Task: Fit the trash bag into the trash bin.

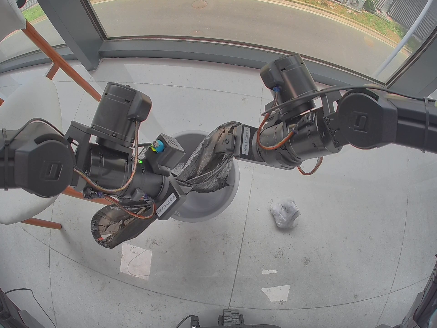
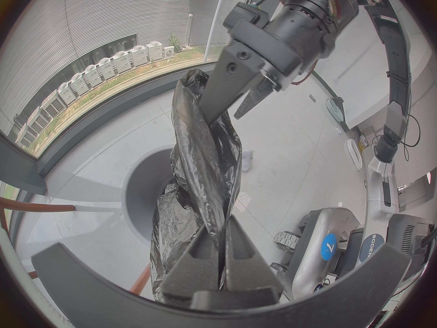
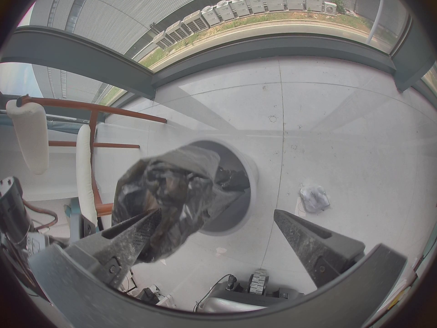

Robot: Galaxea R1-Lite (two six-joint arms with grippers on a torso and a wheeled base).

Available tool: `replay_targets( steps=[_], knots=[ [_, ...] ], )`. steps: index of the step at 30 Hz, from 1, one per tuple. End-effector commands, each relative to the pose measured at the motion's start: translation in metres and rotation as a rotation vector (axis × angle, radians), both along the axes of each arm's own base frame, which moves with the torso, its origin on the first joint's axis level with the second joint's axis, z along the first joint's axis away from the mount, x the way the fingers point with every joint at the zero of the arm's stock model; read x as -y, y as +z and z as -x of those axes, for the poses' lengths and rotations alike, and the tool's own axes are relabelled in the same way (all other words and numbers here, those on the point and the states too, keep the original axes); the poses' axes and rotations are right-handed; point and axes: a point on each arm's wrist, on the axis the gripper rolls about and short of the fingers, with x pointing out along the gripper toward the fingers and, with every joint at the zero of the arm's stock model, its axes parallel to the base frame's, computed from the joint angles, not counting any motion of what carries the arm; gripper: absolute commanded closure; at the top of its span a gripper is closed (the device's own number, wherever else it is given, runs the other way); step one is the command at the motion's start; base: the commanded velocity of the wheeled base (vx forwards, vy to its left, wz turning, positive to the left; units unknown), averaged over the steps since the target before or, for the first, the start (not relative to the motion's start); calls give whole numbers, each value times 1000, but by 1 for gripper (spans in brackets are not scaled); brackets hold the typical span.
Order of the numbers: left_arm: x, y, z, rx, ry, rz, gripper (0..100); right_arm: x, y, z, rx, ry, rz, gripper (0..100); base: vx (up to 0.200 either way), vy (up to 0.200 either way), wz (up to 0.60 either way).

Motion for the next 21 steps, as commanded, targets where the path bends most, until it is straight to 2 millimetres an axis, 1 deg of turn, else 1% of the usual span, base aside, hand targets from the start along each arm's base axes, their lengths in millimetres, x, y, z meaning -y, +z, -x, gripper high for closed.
replay_targets(
  steps=[1, 2, 5, 7, 11, 15, 17, 18, 19, 21],
  knots=[
    [0, -1, 0, -5, 1, -3, 100, -8, -3, -4, -6, 1, -4, 0, 0, 0, 0],
    [0, -3, 0, -8, 2, -7, 100, -13, -4, 0, -15, 12, -1, 100, 0, 0, 0],
    [1, -2, -2, -6, 4, -2, 100, -18, -7, 1, -30, 19, 14, 100, 0, 0, 0],
    [3, 0, -4, -7, 14, 14, 100, -22, -14, -2, -42, 16, 18, 100, 0, 0, 0],
    [5, -9, -9, -5, 23, 21, 100, -28, -8, -3, -33, 1, -25, 100, 0, 0, 0],
    [11, -14, -20, 11, 79, 26, 100, -23, -10, -13, -12, -17, 1, 100, 0, 0, 0],
    [12, -15, -21, 11, 86, 27, 100, -21, -10, -15, -9, -18, 6, 100, 0, 0, 0],
    [15, -20, -25, -3, 115, 28, 100, -16, -11, -20, 3, -14, 27, 100, 0, 0, 0],
    [15, -20, -25, -3, 115, 28, 100, -16, -11, -20, 3, -14, 27, 100, 0, 0, 0],
    [18, -29, -30, -28, 137, 19, 100, -10, -11, -25, 8, -13, 38, 100, 0, 0, 0]
  ],
)
